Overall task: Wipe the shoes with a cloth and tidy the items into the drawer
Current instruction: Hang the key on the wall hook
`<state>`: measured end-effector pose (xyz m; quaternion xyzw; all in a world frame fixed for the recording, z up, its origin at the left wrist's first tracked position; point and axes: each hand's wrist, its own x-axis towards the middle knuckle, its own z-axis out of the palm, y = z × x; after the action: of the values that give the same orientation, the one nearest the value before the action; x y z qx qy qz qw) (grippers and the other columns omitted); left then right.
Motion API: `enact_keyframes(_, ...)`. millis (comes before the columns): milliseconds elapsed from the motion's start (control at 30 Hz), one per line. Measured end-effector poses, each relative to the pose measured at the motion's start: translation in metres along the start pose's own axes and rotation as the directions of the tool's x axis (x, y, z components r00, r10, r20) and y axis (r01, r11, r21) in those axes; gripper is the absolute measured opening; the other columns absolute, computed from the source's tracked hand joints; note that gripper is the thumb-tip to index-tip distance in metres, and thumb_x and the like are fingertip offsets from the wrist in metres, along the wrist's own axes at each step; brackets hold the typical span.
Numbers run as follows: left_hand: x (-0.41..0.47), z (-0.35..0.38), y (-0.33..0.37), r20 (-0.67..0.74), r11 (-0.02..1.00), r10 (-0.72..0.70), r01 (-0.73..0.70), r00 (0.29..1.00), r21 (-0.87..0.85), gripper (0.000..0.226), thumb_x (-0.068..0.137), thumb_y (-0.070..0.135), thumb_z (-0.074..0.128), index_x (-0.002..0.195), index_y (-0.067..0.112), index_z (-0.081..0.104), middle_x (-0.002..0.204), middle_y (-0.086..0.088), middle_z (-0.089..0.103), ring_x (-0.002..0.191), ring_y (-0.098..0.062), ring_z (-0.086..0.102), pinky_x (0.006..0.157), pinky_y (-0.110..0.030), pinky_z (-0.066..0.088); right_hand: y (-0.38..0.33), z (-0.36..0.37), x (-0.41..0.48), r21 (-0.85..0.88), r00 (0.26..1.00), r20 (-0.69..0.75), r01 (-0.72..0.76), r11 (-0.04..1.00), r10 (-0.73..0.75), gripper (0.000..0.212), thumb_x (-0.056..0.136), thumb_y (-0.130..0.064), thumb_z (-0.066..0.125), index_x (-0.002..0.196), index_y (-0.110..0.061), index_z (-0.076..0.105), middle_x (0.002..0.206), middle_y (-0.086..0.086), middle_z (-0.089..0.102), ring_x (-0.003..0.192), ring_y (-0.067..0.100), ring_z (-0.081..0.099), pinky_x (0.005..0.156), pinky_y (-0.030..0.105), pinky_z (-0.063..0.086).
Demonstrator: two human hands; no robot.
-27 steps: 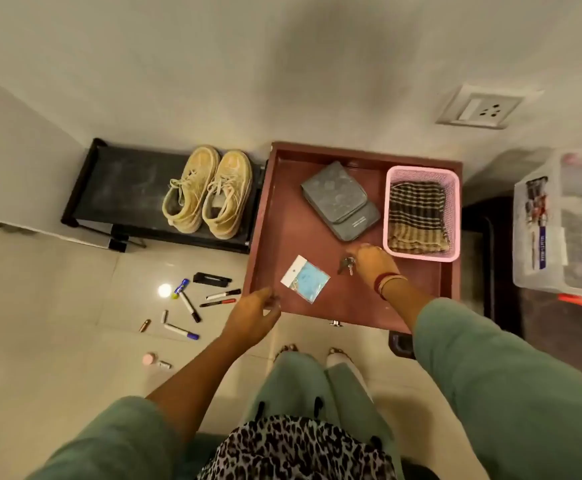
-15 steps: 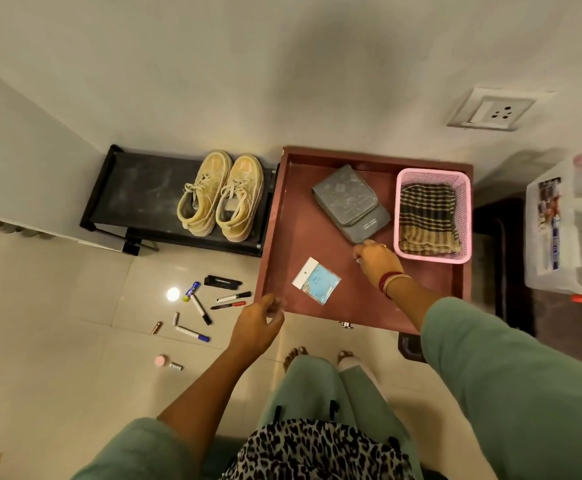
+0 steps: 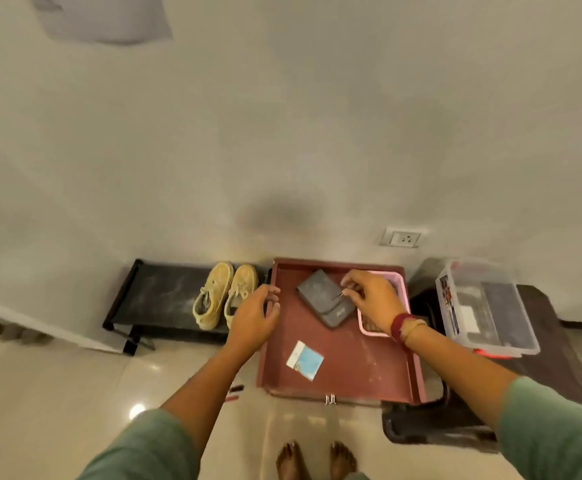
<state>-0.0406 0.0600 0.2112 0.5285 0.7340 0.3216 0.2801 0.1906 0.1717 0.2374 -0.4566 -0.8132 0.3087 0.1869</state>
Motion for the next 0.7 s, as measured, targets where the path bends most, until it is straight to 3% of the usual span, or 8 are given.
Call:
enact_keyframes(167, 0.063, -0.052, 0.051, -0.1, 0.969, 0.238, -0.229, 0.966, 0.094, 0.03, 0.087, 0.02, 0.058, 0.116, 0.018, 0.06, 0.109, 0.004, 0.064, 0.105, -0.015, 0.055, 0.09, -0.027, 0.042, -0.042, -0.06, 0.027, -0.009, 0.977, -0.195, 0.087, 0.996, -0.087, 0.006, 0.083, -0.007, 0.066, 0.087, -0.012, 0.067, 0.082, 0.001, 0.066, 0.075, 0.015, 0.063, 0.073, 0.029, 0.053)
enact_keyframes(267, 0.101, -0.088, 0.089, -0.153, 0.926, 0.361, -0.333, 0.92, 0.178, 0.029, 0.088, 0.015, 0.06, 0.117, 0.016, 0.06, 0.112, 0.001, 0.063, 0.112, -0.019, 0.052, 0.089, -0.023, 0.035, -0.068, -0.093, 0.046, -0.006, 0.941, -0.32, 0.112, 0.994, -0.108, 0.007, 0.084, -0.01, 0.067, 0.088, -0.014, 0.07, 0.084, 0.001, 0.068, 0.077, 0.014, 0.064, 0.076, 0.025, 0.052)
enact_keyframes(467, 0.169, -0.157, 0.179, -0.194, 0.767, 0.615, -0.523, 0.764, 0.373, 0.034, 0.085, 0.021, 0.063, 0.118, 0.018, 0.06, 0.121, 0.0, 0.059, 0.123, -0.023, 0.046, 0.102, -0.038, 0.038, -0.119, -0.155, 0.087, 0.016, 0.846, -0.51, 0.189, 0.982, -0.155, 0.011, 0.085, -0.009, 0.065, 0.091, -0.016, 0.071, 0.086, -0.005, 0.066, 0.079, 0.008, 0.062, 0.073, 0.008, 0.046)
enact_keyframes(600, 0.198, -0.194, 0.234, -0.22, 0.667, 0.712, -0.545, 0.667, 0.508, 0.054, 0.077, 0.024, 0.07, 0.128, 0.018, 0.052, 0.133, -0.004, 0.047, 0.129, -0.025, 0.038, 0.103, -0.045, 0.037, -0.143, -0.184, 0.112, 0.024, 0.791, -0.585, 0.239, 0.971, -0.18, 0.011, 0.084, -0.007, 0.065, 0.09, -0.014, 0.072, 0.088, -0.003, 0.068, 0.081, 0.008, 0.062, 0.073, 0.006, 0.045)
enact_keyframes(700, 0.224, -0.222, 0.266, -0.211, 0.583, 0.762, -0.507, 0.612, 0.635, 0.081, 0.07, 0.029, 0.079, 0.139, 0.017, 0.039, 0.15, -0.008, 0.03, 0.143, -0.028, 0.02, 0.115, -0.047, 0.02, -0.164, -0.206, 0.135, 0.009, 0.74, -0.64, 0.276, 0.961, -0.206, 0.011, 0.084, -0.007, 0.066, 0.09, -0.013, 0.073, 0.087, -0.001, 0.068, 0.079, 0.008, 0.06, 0.072, 0.003, 0.043)
